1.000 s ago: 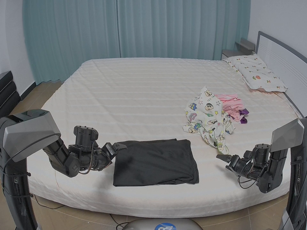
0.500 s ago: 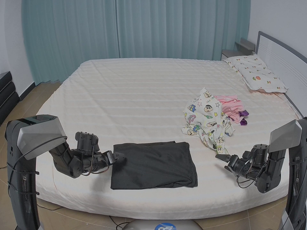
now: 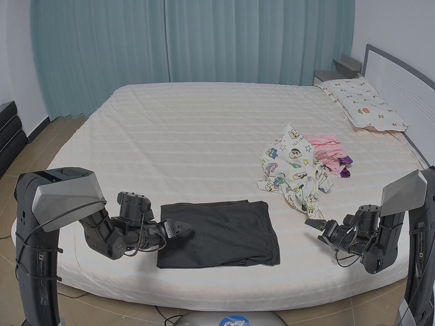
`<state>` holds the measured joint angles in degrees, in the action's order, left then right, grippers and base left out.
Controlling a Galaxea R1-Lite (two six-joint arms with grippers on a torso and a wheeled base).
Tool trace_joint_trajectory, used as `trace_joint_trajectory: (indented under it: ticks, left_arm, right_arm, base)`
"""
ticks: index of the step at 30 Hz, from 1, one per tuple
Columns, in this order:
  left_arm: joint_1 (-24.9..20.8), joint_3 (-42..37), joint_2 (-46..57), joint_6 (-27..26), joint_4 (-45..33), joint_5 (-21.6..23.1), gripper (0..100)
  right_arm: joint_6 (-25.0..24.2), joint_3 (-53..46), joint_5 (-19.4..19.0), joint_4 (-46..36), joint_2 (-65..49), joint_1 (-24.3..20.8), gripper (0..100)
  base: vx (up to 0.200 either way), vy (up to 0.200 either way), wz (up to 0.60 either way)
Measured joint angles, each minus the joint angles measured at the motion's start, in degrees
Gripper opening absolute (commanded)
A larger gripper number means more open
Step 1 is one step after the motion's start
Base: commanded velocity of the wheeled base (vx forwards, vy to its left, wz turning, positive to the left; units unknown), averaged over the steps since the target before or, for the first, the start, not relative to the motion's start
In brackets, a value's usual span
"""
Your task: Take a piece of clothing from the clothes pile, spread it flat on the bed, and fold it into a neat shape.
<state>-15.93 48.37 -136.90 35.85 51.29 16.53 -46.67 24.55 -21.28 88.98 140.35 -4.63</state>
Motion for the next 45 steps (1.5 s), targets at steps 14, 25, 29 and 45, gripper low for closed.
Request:
trace_joint_trajectory:
  ticks: [14, 25, 29, 45]
  left_arm:
    - [-0.2, -1.4, -1.3, 2.5, 4.1, -0.4, 0]
    - [1.5, -2.6, -0.4, 4.3, 4.1, -0.6, 0]
    - [1.6, -2.6, -0.2, 4.6, 4.1, -0.7, 0]
    - [2.6, -2.7, 0.5, 8.5, 4.1, -0.9, 0]
  right_arm:
    - [0.0, -0.1, 0.0, 0.0, 0.0, 0.0, 100]
    - [0.1, -0.3, 0.0, 0.0, 0.1, -0.3, 100]
    - [0.1, -0.3, 0.0, 0.0, 0.1, -0.3, 100]
    - [0.1, -0.4, 0.0, 0.0, 0.4, -0.4, 100]
  base:
    - [0.000, 0.000, 0.00]
    - [0.000, 0.000, 0.00]
    - [0.000, 0.000, 0.00]
    - [0.000, 0.000, 0.00]
